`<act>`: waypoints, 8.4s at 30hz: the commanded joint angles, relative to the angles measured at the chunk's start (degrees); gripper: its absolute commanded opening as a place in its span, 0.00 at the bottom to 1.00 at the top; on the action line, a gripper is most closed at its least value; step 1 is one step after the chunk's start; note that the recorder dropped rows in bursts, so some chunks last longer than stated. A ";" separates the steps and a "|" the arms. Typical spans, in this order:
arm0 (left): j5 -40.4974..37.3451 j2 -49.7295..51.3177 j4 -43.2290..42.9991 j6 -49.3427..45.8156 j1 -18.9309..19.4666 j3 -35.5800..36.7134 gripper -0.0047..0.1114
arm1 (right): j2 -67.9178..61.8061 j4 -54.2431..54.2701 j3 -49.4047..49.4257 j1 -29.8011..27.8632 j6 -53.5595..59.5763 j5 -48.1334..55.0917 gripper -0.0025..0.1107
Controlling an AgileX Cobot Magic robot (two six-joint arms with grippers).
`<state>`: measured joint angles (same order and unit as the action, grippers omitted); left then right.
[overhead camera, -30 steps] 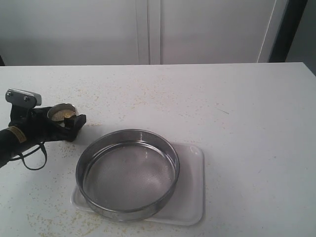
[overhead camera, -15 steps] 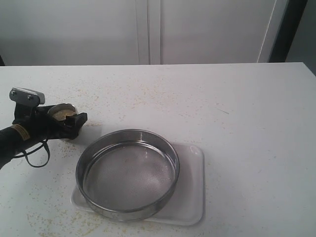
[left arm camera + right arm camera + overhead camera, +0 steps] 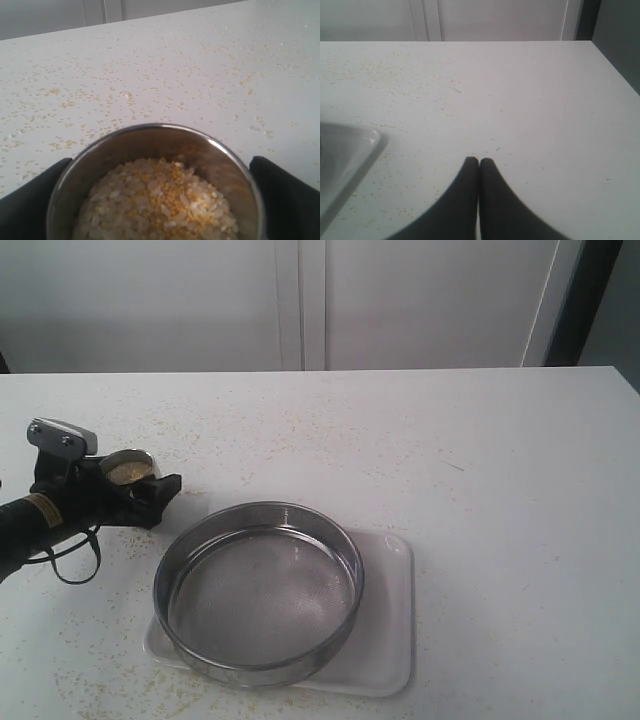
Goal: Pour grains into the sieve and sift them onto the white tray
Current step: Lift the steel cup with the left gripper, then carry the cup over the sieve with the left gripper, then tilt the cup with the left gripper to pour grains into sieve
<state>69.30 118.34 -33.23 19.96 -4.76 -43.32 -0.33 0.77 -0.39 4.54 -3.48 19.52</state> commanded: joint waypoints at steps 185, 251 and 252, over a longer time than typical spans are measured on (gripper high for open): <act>-83.03 -29.58 -44.73 3.27 -42.30 -3.47 0.04 | 0.33 -0.37 0.39 0.11 -0.27 -0.28 0.02; -84.00 -29.58 -45.37 -17.92 -44.02 -5.34 0.04 | 0.33 -0.37 0.39 0.11 -0.27 -0.28 0.02; -84.00 -29.58 -45.37 -18.63 -44.02 -5.34 0.04 | 0.33 -0.37 0.39 0.11 -0.27 -0.28 0.02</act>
<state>-13.98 89.17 -77.78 2.64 -48.53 -48.20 -0.33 0.77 -0.39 4.54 -3.48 19.52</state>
